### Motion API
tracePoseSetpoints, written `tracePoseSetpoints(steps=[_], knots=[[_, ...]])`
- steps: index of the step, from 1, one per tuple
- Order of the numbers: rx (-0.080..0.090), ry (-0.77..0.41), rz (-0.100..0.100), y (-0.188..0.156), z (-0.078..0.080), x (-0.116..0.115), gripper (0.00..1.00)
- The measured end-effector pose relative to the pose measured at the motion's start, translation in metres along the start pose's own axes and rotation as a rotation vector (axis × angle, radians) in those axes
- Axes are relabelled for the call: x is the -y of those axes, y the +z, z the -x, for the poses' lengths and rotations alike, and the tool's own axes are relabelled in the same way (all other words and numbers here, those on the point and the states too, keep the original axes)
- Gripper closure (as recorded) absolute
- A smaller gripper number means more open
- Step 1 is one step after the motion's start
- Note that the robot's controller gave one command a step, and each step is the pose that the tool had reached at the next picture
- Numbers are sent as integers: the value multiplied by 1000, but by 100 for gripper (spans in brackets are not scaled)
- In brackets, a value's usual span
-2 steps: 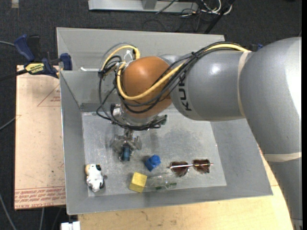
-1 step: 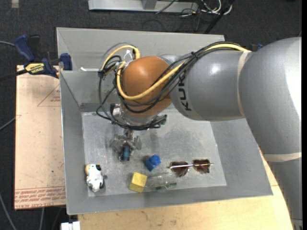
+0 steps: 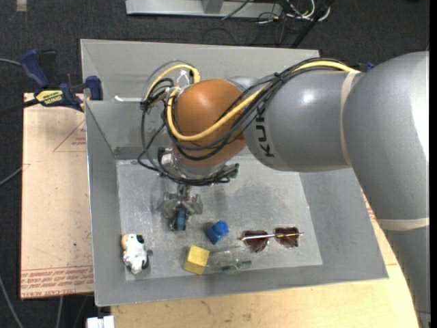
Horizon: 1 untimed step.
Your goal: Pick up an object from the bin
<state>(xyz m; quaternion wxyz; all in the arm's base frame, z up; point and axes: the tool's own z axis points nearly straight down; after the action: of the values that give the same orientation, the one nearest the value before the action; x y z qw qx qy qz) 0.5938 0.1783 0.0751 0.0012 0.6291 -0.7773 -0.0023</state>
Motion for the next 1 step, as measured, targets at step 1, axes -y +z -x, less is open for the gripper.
tracePoseSetpoints(steps=[1], knots=[[-2,1,2,-21,0,-1,100]])
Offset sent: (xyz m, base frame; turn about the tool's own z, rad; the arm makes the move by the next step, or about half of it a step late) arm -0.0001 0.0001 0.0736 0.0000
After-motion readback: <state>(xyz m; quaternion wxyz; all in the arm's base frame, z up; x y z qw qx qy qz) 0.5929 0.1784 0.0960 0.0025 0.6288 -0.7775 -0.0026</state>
